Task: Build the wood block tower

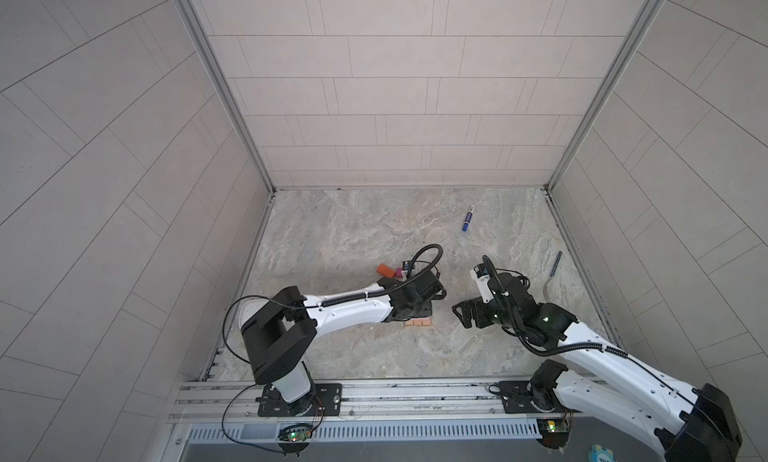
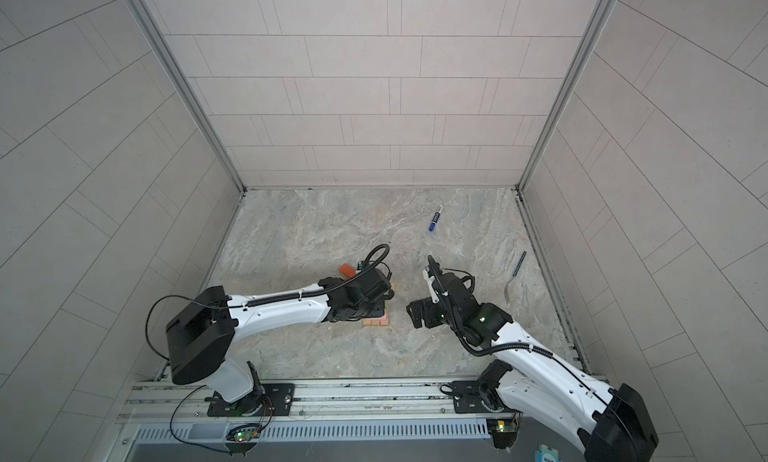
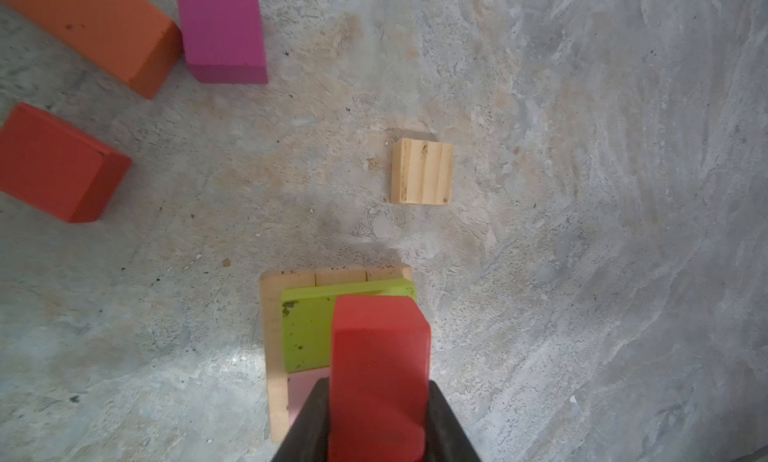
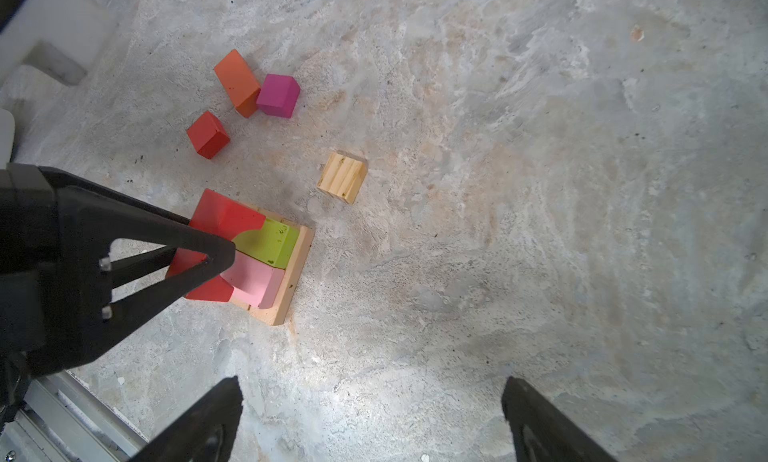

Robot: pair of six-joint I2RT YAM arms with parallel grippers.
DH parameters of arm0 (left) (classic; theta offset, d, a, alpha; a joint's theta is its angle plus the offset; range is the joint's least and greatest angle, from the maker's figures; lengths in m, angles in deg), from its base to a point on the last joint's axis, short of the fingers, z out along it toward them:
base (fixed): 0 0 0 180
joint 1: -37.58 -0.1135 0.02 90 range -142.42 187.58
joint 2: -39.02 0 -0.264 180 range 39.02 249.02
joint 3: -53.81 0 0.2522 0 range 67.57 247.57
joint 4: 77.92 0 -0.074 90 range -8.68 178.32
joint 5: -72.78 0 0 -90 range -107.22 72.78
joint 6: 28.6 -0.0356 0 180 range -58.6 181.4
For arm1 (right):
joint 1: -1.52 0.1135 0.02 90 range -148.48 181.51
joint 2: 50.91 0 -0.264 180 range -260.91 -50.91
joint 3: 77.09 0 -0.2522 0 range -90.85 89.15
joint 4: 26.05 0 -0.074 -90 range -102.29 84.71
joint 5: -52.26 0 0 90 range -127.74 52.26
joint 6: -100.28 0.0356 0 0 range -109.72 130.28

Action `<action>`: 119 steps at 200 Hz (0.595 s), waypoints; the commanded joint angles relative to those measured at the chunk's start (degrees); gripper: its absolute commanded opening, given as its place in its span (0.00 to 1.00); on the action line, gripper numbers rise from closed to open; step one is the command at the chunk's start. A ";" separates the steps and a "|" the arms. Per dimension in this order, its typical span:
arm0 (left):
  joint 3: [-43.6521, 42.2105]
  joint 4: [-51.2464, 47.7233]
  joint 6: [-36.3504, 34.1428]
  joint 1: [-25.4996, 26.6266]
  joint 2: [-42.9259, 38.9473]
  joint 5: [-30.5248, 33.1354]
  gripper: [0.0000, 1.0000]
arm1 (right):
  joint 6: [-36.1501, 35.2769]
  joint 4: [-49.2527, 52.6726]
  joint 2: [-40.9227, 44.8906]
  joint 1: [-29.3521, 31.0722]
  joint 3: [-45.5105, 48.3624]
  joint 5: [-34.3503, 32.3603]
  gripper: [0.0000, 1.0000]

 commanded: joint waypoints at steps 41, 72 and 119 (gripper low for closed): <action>0.37 -1.08 -0.04 0.67 0.52 1.01 0.13 | -0.20 1.20 0.57 -0.19 0.71 -0.07 0.99; 0.24 -1.08 -0.12 0.81 0.71 1.29 0.13 | -0.04 1.20 0.57 -0.22 0.73 0.03 0.99; 0.39 -1.26 -0.48 0.82 0.66 2.33 0.13 | -0.21 1.28 0.65 -0.28 0.54 0.20 0.99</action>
